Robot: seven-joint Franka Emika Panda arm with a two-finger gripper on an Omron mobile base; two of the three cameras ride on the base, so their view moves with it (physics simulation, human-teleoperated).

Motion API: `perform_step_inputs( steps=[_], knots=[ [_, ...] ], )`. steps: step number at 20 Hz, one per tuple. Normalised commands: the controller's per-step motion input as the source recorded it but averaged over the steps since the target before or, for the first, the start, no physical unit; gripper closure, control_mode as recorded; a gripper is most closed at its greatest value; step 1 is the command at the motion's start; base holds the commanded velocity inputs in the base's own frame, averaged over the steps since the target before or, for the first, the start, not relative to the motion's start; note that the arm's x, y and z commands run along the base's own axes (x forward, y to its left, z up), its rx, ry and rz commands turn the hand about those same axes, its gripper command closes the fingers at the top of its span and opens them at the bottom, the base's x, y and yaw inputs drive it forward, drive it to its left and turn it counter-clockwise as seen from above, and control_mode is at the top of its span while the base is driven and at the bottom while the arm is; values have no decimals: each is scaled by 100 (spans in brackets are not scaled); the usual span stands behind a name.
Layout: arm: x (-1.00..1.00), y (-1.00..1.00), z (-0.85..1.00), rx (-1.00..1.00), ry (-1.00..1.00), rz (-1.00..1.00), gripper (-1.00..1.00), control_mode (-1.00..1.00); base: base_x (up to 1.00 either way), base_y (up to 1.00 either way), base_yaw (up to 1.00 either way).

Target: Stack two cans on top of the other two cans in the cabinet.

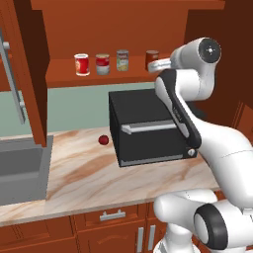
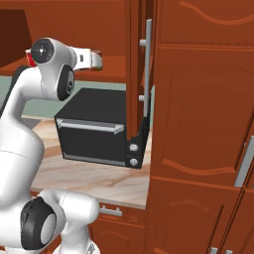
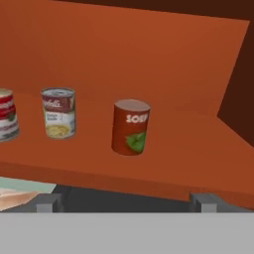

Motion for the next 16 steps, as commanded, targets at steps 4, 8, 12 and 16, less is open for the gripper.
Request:
perform_step_inputs(
  steps=[4,8,12,16],
  knots=[
    [22,0,0,4,1,0,-100,-100,0,0,0],
    [20,0,0,2,7,0,-100,-100,0,0,0],
    [16,0,0,3,11,0,-100,-100,0,0,0],
    [14,-4,-7,6,8,0,-100,-100,0,0,0]
  ],
)
